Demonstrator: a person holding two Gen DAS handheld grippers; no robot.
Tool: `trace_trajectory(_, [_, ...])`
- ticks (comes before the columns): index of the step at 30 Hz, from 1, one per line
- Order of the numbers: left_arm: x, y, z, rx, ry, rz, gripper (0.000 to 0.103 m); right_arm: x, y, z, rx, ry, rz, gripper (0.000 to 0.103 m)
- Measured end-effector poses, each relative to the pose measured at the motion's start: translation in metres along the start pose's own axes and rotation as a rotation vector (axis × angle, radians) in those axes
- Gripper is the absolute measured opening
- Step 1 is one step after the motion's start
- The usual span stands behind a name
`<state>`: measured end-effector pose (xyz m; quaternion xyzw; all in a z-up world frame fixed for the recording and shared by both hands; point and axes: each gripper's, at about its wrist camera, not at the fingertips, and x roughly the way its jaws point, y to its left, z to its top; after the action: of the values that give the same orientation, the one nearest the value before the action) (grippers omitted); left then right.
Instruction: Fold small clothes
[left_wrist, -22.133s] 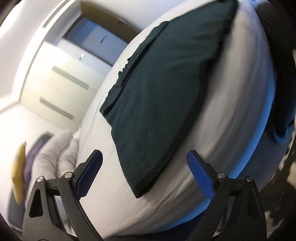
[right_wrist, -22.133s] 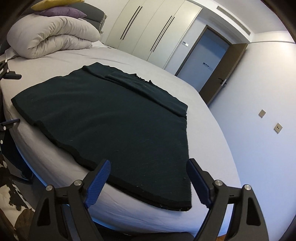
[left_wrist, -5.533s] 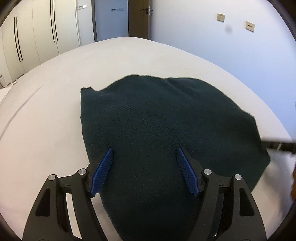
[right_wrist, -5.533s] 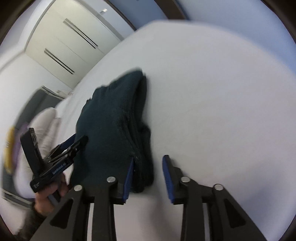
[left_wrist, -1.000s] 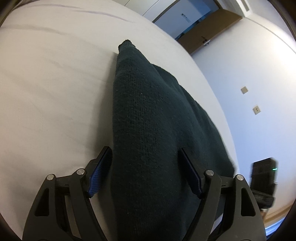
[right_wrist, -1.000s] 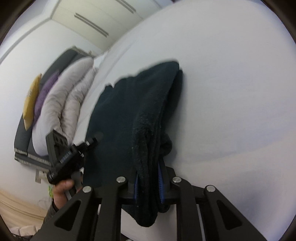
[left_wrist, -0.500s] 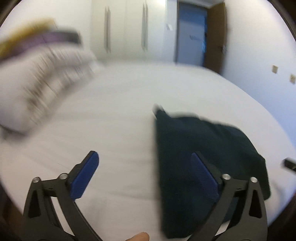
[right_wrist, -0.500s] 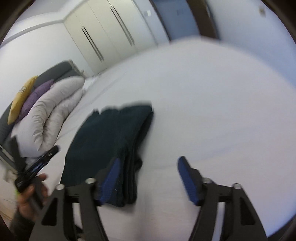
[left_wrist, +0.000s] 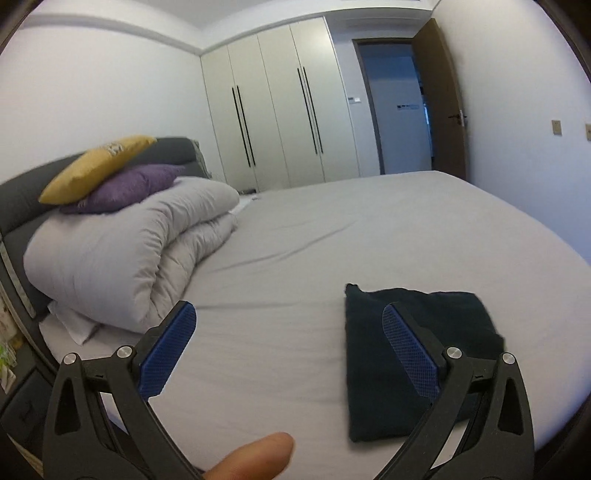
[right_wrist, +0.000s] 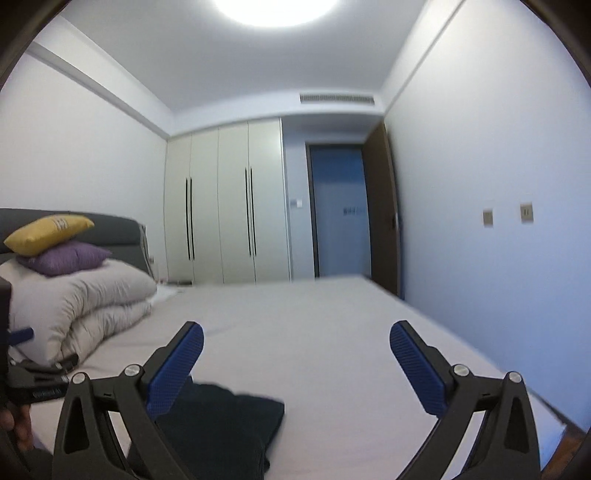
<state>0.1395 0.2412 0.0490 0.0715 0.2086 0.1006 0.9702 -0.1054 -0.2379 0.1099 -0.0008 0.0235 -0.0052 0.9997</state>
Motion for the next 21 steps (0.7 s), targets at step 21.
trace_trajectory(21, [0.041,-0.008,-0.067,-0.101,0.352,-0.16,0.103,0.054,0.022,-0.07,0.058,0.679,0.005,0.103])
